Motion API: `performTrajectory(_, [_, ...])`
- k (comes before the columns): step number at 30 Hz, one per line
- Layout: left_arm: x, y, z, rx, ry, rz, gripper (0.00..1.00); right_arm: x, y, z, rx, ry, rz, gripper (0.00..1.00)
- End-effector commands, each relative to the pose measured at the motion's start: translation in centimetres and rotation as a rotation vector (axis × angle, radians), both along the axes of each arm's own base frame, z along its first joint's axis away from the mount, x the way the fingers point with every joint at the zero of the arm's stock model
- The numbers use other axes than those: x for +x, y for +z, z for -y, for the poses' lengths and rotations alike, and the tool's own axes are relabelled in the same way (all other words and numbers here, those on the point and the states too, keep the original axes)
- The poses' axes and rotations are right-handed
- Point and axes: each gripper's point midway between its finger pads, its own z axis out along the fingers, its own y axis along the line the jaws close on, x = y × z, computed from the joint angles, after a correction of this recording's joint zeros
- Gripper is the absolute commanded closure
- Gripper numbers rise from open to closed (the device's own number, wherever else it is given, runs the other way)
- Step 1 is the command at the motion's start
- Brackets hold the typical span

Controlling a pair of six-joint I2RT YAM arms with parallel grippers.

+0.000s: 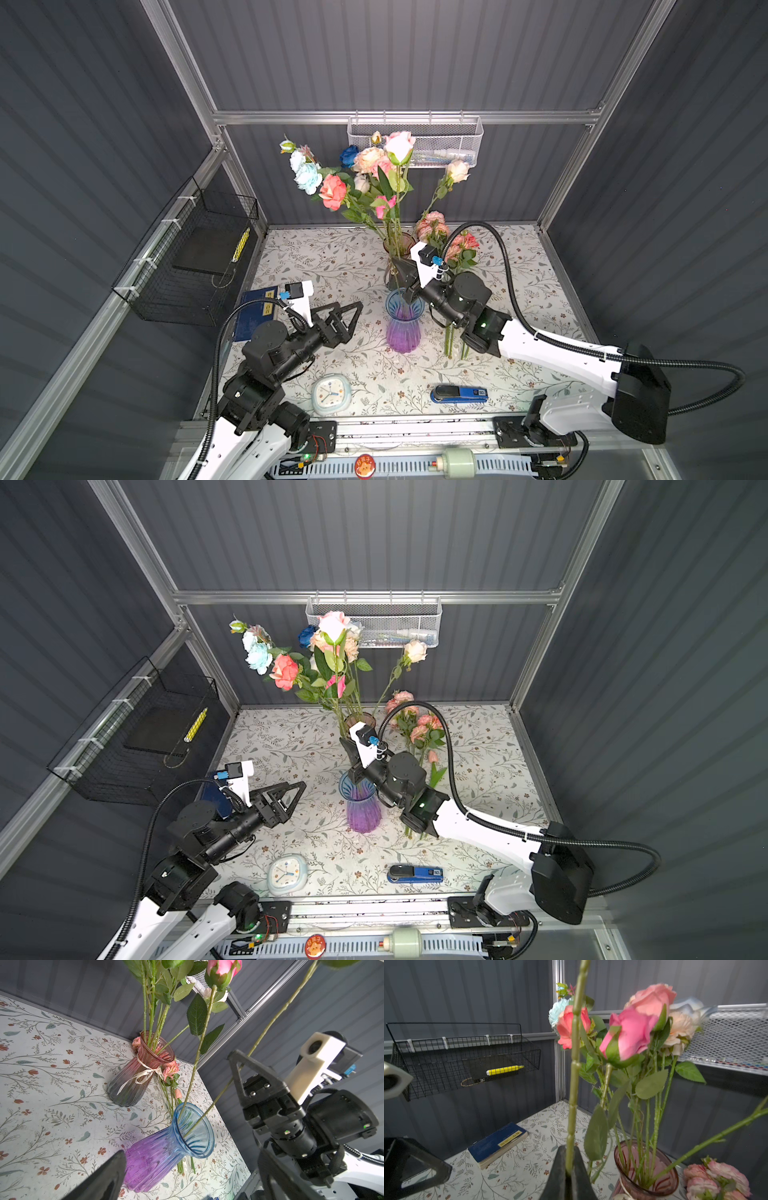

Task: Arrange the flowers into the vase
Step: 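Carry the pink rose over the pink vase and lower its stem in, then open the right gripper and move it back down to the loose stems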

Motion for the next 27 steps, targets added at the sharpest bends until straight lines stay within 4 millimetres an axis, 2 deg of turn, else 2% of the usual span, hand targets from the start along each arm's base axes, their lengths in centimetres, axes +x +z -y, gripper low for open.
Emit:
performTrajectory(1, [-0.2, 1.0, 0.0, -0.007, -0.004, 0.034, 0.00, -0.4, 1.0, 0.8, 0.068, -0.034, 0.026, 0.87])
performTrajectory(8, [0.0, 0.8, 0.2, -0.006, -0.011, 0.030, 0.00, -1.3, -1.7, 0.8, 0.017, 0.001, -0.124, 0.62])
performTrajectory(11, [0.0, 0.9, 0.1, -0.006, -0.008, 0.033, 0.00, -2.2, -1.7, 1.4, 0.037, 0.026, -0.181, 0.49])
performTrajectory(15, [-0.1, 0.9, 0.2, -0.004, -0.011, 0.037, 0.00, -3.8, -1.3, 2.6, 0.082, 0.060, -0.227, 0.39])
performTrajectory(18, [0.0, 0.9, 0.2, -0.003, -0.009, 0.040, 0.00, -4.7, -0.5, 4.3, 0.126, 0.056, -0.240, 0.34])
performTrajectory(21, [0.0, 0.9, 0.1, -0.005, -0.006, 0.045, 0.00, -5.3, -0.8, 5.7, 0.134, 0.042, -0.273, 0.30])
performTrajectory(25, [0.0, 0.7, 0.0, -0.001, -0.001, 0.045, 0.00, -5.5, -2.5, 7.6, 0.101, -0.023, -0.341, 0.29])
performTrajectory(27, [0.0, 0.5, -0.1, 0.003, 0.004, 0.041, 0.00, -5.3, -4.1, 8.9, 0.074, -0.077, -0.379, 0.30])
